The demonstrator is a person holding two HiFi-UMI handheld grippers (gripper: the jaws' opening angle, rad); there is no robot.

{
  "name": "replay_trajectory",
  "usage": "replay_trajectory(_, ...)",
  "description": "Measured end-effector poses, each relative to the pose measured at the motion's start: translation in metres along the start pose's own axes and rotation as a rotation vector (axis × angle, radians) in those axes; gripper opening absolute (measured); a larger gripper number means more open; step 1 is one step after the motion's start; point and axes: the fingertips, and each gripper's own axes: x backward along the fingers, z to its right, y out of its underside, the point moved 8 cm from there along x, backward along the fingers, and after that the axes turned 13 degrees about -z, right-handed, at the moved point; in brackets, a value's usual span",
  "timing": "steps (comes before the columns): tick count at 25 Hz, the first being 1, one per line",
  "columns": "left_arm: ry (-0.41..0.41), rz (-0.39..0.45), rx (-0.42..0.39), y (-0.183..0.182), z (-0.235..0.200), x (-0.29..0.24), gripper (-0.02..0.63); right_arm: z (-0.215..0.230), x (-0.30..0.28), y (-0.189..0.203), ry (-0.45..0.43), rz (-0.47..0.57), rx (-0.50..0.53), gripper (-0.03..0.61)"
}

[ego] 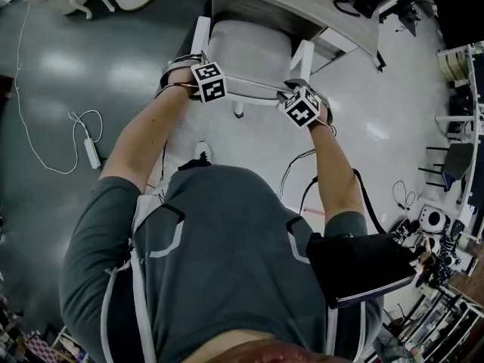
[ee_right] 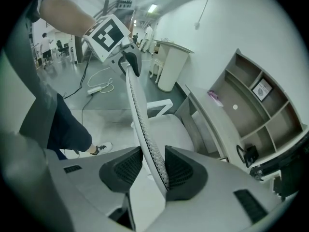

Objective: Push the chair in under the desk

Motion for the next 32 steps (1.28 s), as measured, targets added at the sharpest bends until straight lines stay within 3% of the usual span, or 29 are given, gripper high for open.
replay_trajectory(20,-0.012,0.043,-0.094,0.008,-0.082,-0.034,0.156,0.036,-0.02,-0.059,0.03,-0.044,-0.12,0.158)
replay_trajectory(32,-0.065,0.073,-0.141,0.008,-0.117,-0.046,0.156,0.052,-0.026,-0.083,0.025,-0.073,-0.176,0.158)
